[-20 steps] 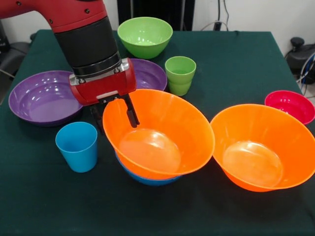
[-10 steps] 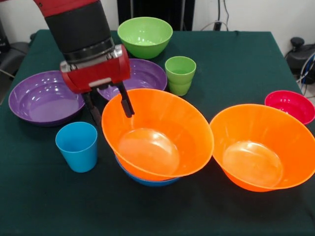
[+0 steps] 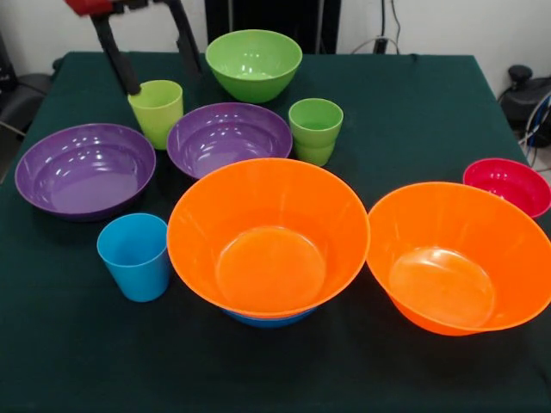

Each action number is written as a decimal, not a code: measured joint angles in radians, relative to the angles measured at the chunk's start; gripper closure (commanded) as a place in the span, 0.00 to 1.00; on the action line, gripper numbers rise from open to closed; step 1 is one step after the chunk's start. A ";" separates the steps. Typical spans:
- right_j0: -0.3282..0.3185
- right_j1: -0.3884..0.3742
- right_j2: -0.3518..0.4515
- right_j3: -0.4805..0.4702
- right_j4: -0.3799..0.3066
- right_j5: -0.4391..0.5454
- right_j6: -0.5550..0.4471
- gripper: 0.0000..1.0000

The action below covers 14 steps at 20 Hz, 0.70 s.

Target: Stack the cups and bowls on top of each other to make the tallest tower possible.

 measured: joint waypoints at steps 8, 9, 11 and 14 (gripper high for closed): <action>0.063 -0.204 -0.010 0.090 0.033 0.013 0.001 0.00; 0.075 -0.217 -0.014 0.100 0.033 0.009 0.002 0.00; 0.118 -0.250 -0.032 0.129 0.033 -0.011 0.016 0.00; 0.190 -0.285 -0.068 0.168 0.033 -0.058 0.058 0.00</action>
